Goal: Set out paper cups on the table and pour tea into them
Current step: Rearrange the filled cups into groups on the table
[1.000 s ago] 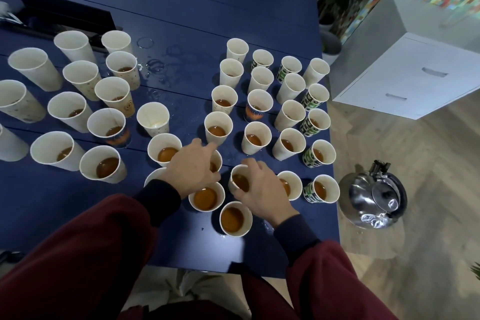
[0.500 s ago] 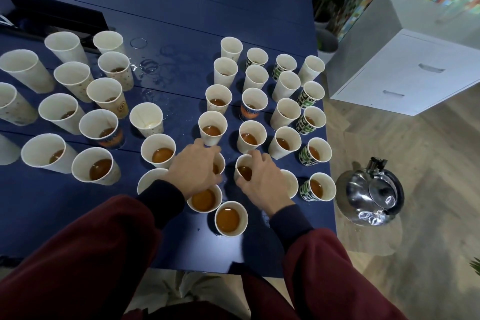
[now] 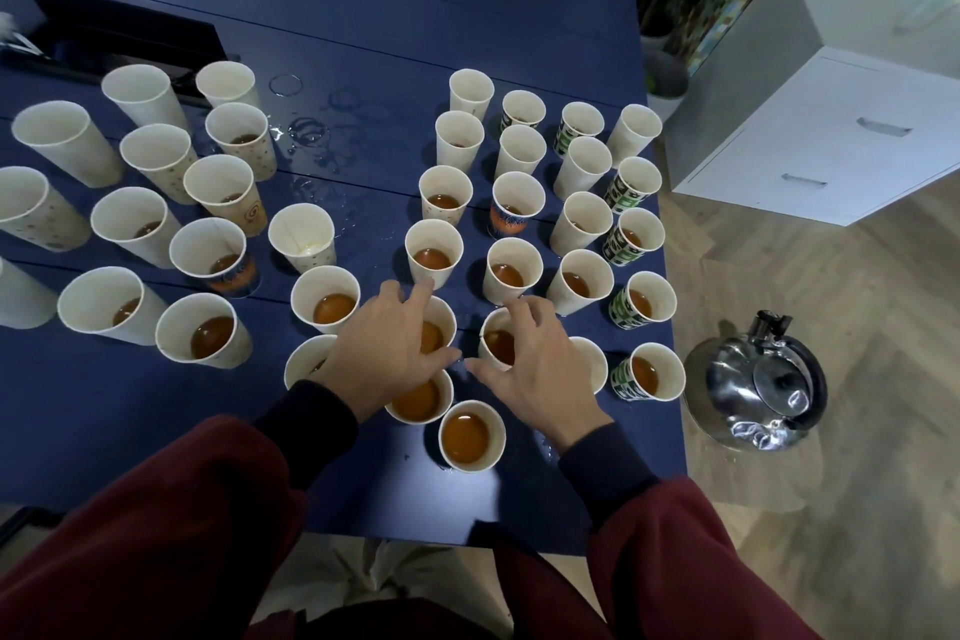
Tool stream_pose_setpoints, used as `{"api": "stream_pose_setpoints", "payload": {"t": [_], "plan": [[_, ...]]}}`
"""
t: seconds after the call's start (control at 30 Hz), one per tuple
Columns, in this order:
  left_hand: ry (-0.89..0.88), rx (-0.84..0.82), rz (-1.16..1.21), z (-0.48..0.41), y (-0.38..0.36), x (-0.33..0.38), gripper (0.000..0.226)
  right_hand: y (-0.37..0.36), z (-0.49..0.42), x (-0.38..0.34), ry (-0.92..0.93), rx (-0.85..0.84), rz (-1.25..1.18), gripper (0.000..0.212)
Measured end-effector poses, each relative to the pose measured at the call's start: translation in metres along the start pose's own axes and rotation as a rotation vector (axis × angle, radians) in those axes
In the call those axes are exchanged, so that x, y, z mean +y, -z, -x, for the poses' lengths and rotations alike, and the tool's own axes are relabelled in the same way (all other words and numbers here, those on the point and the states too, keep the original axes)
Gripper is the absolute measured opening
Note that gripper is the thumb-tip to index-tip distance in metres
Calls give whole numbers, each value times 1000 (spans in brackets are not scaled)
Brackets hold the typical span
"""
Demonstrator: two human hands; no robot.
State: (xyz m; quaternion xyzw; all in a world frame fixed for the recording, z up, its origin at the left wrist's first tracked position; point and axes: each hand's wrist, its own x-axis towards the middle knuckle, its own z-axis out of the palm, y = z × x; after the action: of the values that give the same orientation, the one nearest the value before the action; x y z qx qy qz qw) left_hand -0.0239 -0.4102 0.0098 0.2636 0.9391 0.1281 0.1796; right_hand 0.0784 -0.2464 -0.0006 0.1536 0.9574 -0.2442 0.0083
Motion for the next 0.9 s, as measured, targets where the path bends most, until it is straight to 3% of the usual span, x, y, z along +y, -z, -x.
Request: {"api": "stream_pose_setpoints", "payload": {"t": [0.13,0.3,0.53,0.67,0.8,0.9], "plan": [[-47,139,126,23,-11,-9,81,-2,12,4,51,32,-25,75],[-73,181,116,43,-22,-17,79,0,27,2,111,93,-69,60],[-61,100,74,57,-23,-14,73,-7,41,-13,218,145,-84,47],[-125,-51,62,61,-18,-9,73,-4,36,-24,271,160,-32,33],[-204,-150,-30,59,-14,-12,83,-6,52,-21,310,23,43,48],[-249,-141,-92,58,-14,-12,73,-13,63,-16,260,-165,102,73]]}}
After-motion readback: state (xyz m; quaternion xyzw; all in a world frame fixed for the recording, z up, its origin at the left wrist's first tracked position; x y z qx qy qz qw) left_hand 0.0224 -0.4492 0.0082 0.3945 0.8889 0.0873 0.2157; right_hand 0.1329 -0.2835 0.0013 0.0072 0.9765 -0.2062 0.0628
